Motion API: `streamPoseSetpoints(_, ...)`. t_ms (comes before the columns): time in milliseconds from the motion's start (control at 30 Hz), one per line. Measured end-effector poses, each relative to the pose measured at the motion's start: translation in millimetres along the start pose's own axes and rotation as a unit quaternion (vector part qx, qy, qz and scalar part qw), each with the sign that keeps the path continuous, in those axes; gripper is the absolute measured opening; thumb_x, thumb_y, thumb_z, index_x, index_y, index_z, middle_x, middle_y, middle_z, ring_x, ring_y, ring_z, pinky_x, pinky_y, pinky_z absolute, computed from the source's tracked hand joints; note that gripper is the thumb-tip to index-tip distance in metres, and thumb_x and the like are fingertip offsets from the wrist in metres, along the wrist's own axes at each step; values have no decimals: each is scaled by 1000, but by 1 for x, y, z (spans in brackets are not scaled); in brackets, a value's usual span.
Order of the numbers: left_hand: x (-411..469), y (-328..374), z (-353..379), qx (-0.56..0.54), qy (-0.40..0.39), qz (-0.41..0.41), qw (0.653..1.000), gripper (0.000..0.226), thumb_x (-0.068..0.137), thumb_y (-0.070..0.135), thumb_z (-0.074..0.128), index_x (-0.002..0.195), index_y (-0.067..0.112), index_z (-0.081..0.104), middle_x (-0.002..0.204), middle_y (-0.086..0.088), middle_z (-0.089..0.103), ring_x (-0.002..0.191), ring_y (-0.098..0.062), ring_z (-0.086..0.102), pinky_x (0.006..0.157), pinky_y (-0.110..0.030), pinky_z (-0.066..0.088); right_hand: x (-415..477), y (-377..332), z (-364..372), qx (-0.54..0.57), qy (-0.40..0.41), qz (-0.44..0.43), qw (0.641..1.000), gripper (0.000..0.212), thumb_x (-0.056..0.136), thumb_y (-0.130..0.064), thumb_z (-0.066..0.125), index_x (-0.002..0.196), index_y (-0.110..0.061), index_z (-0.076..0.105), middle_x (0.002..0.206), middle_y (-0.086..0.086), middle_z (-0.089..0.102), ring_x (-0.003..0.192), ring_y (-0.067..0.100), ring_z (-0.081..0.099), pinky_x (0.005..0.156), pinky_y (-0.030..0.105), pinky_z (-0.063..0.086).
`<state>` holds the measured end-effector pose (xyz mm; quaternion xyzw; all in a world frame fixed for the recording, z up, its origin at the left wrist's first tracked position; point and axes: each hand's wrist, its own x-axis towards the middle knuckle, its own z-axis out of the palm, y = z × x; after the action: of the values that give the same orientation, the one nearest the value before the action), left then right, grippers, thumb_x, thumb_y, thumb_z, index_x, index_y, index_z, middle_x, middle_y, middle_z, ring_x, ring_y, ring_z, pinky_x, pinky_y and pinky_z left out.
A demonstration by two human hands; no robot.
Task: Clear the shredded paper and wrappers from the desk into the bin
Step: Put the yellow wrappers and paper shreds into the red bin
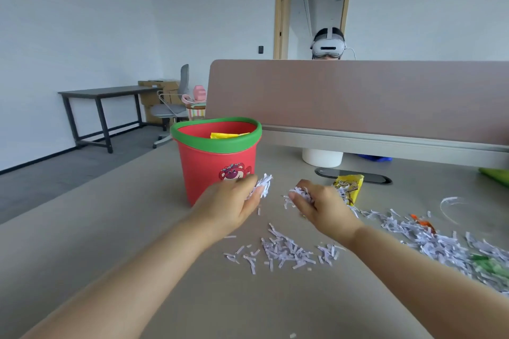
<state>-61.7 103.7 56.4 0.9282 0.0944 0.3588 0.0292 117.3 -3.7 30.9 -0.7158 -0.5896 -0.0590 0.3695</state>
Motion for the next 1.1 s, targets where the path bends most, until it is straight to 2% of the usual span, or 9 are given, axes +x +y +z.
streamPoseSetpoints(133,51,-7,-55,31,136,-11,990,41,92,34,33,79,1,53,55,-13,54,55,-37,56,49,-38,38,21,-11,-2,22,29,-28,999,30,90,-25,51,64,-35,38,43,-4,41,47,2,50,45,16,33)
streamPoseSetpoints(200,86,-21,-72,64,131,-60,988,33,96,29,36,81,3,50,62,-13,52,66,-37,53,56,-36,30,31,-15,0,30,38,-37,998,35,90,-26,51,60,-37,35,43,-8,36,46,3,47,45,14,33)
streamPoseSetpoints(300,120,-51,-73,113,-14,-152,982,26,97,29,36,80,10,43,71,-8,47,68,-29,43,60,-33,21,45,-20,2,50,57,-48,996,38,89,-27,52,57,-35,34,43,-6,34,43,10,40,45,16,31)
streamPoseSetpoints(400,128,-73,-61,108,-244,-196,944,31,92,41,44,90,11,49,87,-14,55,71,-26,50,59,-32,33,59,-24,-2,57,93,-67,992,41,88,-26,53,55,-33,29,43,-5,31,44,11,35,45,17,28)
streamPoseSetpoints(500,129,-86,-59,62,-341,-235,908,46,86,55,45,111,19,57,110,-3,61,102,-23,59,87,-34,46,75,-31,-10,60,127,-75,987,42,89,-26,52,55,-27,27,43,-5,30,46,11,37,44,16,29)
streamPoseSetpoints(600,130,-94,-56,-18,-205,-235,950,51,83,60,46,116,22,54,120,-1,59,111,-20,55,99,-40,44,95,-43,-14,81,150,-84,982,39,89,-26,51,55,-26,32,45,-2,38,49,12,40,45,15,31)
streamPoseSetpoints(800,111,-99,-66,-27,-30,-153,987,30,93,34,45,80,12,61,67,3,64,63,-14,66,72,-37,54,143,-74,-9,128,178,-99,971,32,89,-27,51,69,-2,49,50,8,49,50,13,47,46,20,35)
streamPoseSetpoints(967,67,-98,-63,80,135,-110,981,48,88,45,33,69,10,60,67,-5,66,62,-22,61,54,-36,48,182,-95,5,163,184,-97,964,35,91,-31,47,83,2,53,53,7,52,53,24,51,53,29,40)
streamPoseSetpoints(1100,37,-104,-45,115,208,-60,969,33,86,32,42,73,9,63,79,-4,62,75,-16,54,63,-25,39,201,-98,19,80,-23,-55,995,30,87,-40,52,90,-10,54,64,0,52,64,23,53,58,31,44)
